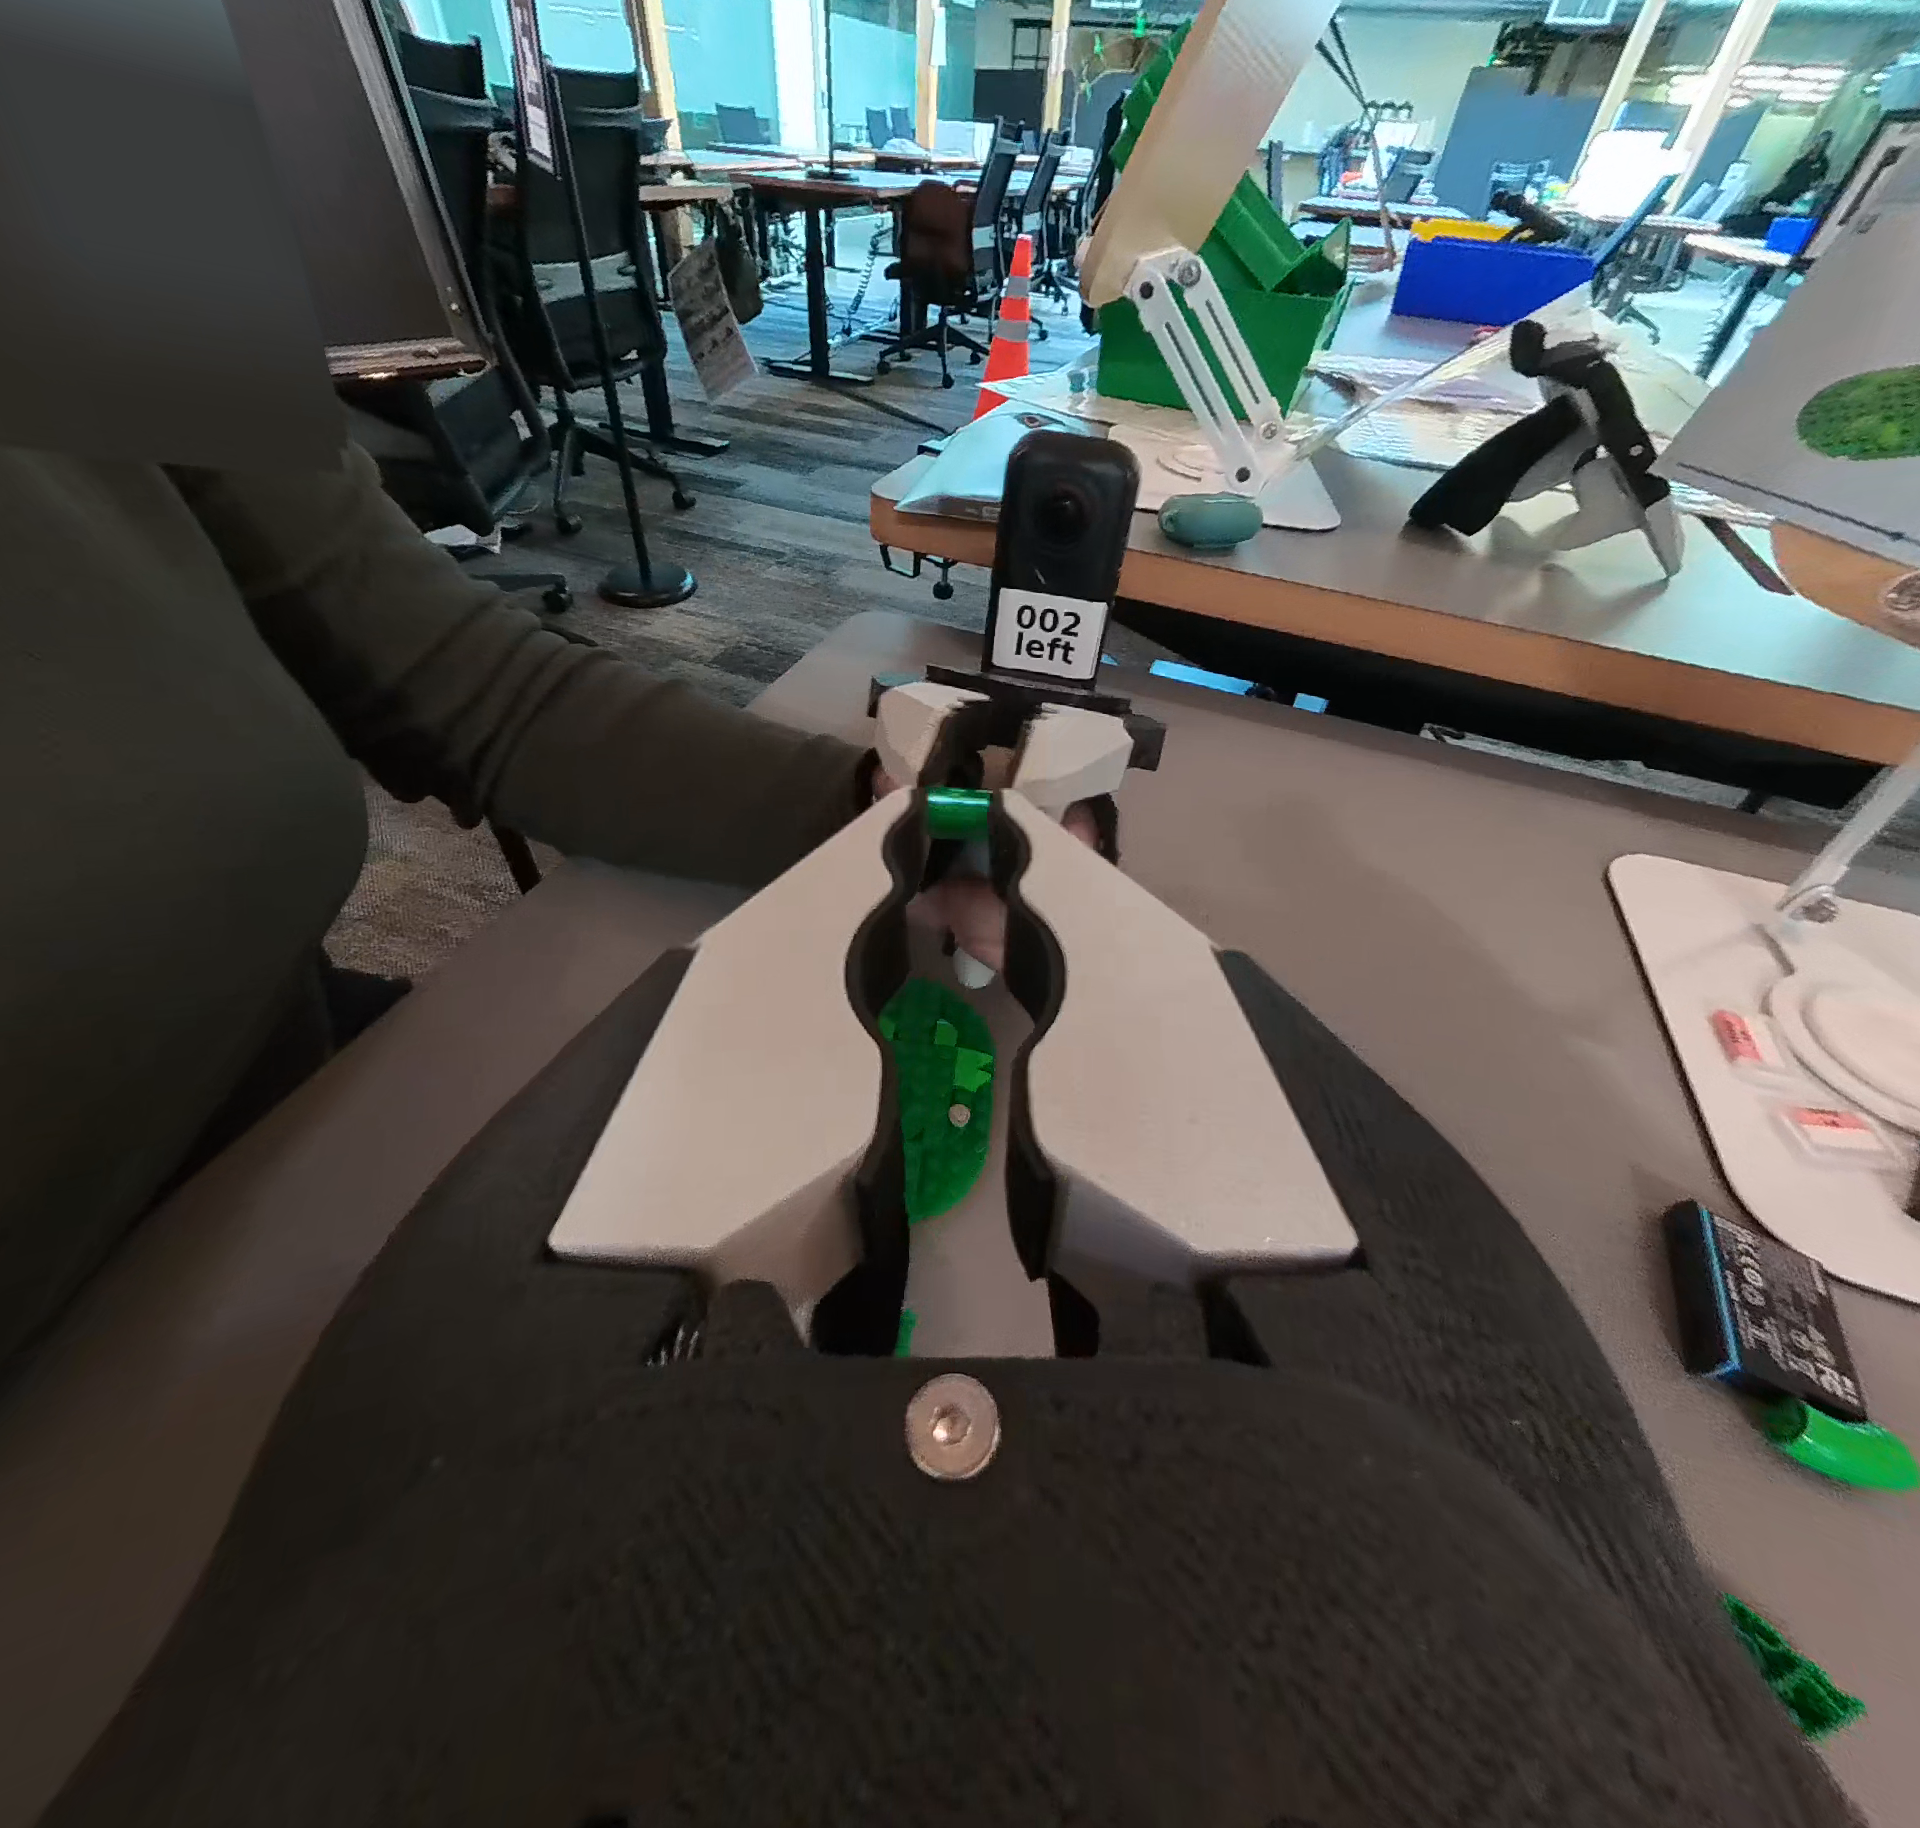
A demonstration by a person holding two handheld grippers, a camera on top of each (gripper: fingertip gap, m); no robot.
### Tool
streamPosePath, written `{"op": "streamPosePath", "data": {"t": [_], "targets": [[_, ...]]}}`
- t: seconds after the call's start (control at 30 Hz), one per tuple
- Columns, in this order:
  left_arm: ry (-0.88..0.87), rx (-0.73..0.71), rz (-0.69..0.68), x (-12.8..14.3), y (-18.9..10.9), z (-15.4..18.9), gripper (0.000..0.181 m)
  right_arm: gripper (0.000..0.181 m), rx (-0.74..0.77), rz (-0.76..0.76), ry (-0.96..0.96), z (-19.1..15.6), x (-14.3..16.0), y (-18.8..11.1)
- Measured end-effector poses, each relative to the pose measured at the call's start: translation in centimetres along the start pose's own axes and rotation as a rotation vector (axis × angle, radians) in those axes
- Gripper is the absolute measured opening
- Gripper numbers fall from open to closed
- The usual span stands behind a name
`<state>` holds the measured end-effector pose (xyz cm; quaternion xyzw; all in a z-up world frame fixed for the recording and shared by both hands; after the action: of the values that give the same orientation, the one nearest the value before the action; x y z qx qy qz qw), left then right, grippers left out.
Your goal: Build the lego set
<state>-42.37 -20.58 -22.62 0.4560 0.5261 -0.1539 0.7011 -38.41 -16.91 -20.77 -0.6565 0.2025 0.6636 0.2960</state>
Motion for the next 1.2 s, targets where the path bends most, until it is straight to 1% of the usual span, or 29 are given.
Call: {"op": "streamPosePath", "data": {"t": [0.07, 0.13, 0.23, 0.27, 0.33, 0.37, 0.53, 0.6, 0.63, 0.67, 0.73, 0.8, 0.9, 0.93, 1.0, 1.1, 1.2], "targets": [[-0.003, -0.005, -0.001, 0.0, -0.1, -0.1, 0.013, 0.002, -0.003, -0.014, -0.018, -0.2, 0.0, 0.1], [-0.007, -0.004, -0.002, 0.1, -0.1, -0.2, 0.013, 0.000, 0.001, -0.028, -0.034, -0.3, 0.1, 0.1], [-0.007, 0.012, -0.007, 0.2, 0.0, 0.1, 0.013, 0.026, 0.032, -0.049, -0.023, 0.1, 0.4, 0.2], [-0.009, 0.016, -0.009, 0.2, 0.1, 0.1, 0.013, 0.026, 0.028, -0.052, -0.012, 0.2, 0.5, 0.2], [-0.012, 0.020, -0.010, 0.2, 0.1, 0.1, 0.013, 0.016, 0.003, -0.046, 0.002, 0.0, 0.6, 0.3], [-0.011, 0.021, -0.008, 0.2, 0.1, 0.2, 0.013, 0.015, -0.007, -0.043, 0.010, -0.1, 0.6, 0.3], [-0.008, 0.020, -0.024, 0.3, 0.2, 0.2, 0.013, 0.014, -0.029, -0.055, 0.030, -0.2, 0.8, 0.2], [-0.006, -0.005, -0.033, 0.5, 0.3, 0.0, 0.013, 0.014, -0.018, -0.069, 0.028, 0.0, 0.9, -0.1], [-0.004, -0.045, -0.051, 0.8, 0.4, -0.4, 0.022, 0.014, -0.015, -0.081, 0.028, 0.1, 1.0, -0.4], [0.001, -0.090, -0.094, 1.2, 0.4, -0.9, 0.033, 0.014, -0.002, -0.093, 0.028, 0.2, 1.1, -0.8], [0.042, -0.148, -0.242, 2.6, 0.3, -1.6, 0.048, 0.014, 0.058, -0.135, 0.014, 0.7, 1.5, -1.7], [0.061, -0.152, -0.387, 4.1, 0.4, -1.4, 0.054, 0.014, 0.129, -0.201, 0.000, 1.0, 2.5, -2.6], [0.037, -0.117, -0.585, 6.6, 0.4, -0.7, 0.058, 0.015, 0.167, -0.237, 0.031, 0.0, 4.3, -3.2], [0.045, -0.120, -0.664, 7.4, 0.2, -0.6, 0.061, 0.015, 0.171, -0.253, 0.048, -0.5, 5.1, -3.3], [0.065, -0.114, -0.794, 8.8, -0.3, -0.3, 0.060, 0.014, 0.192, -0.314, 0.058, -1.4, 7.1, -3.3], [-0.017, -0.086, -0.895, 10.3, -0.6, 0.5, 0.062, 0.015, 0.191, -0.412, 0.060, -2.6, 9.7, -3.0], [-0.024, -0.078, -0.998, 11.9, -1.0, 0.8, 0.062, 0.015, 0.182, -0.462, 0.047, -3.2, 10.9, -2.6]]}}
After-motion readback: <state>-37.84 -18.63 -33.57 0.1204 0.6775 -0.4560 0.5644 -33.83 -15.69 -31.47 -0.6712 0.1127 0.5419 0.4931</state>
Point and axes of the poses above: each gripper's, where its closed fingertips meet, y out along the fingers, x out of its underside, z = x × y across the jaws, the point moved 3 cm from there along -y, back along the fingers, and after that the axes turned 2 degrees about z, right-handed, at the moved point
